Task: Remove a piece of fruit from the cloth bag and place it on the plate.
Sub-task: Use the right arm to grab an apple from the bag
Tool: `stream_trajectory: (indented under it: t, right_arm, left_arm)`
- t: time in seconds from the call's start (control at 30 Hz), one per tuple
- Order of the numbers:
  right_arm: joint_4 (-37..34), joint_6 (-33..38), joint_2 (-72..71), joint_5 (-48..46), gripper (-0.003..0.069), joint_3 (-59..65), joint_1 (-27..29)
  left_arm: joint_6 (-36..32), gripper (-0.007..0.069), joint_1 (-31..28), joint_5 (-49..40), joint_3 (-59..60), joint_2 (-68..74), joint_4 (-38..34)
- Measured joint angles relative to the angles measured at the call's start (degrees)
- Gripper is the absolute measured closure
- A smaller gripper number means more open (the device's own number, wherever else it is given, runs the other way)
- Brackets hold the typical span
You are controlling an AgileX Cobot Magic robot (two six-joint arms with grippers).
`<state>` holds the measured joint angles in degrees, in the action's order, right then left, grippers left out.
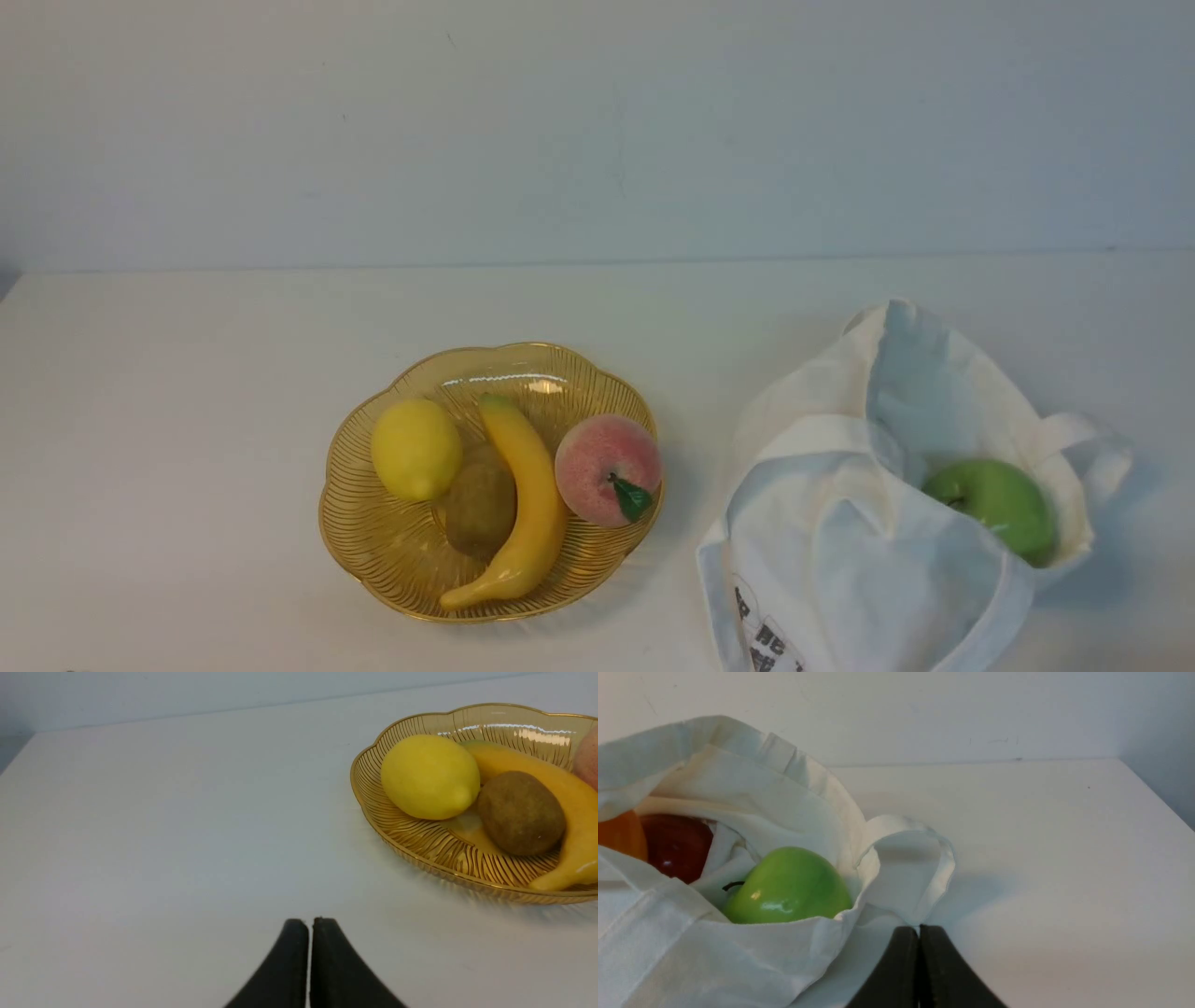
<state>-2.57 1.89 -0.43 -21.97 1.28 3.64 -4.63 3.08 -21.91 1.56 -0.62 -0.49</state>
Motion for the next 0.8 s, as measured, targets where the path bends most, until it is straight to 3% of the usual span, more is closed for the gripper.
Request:
stream_trajectory:
  t: [0.8]
  right_arm:
    - [-1.31,-1.07,0.0,0.38,0.0671,0.0,0.0]
  left_arm:
    - [0.0,0.0632,0.0,0.0,0.0,0.0,0.0]
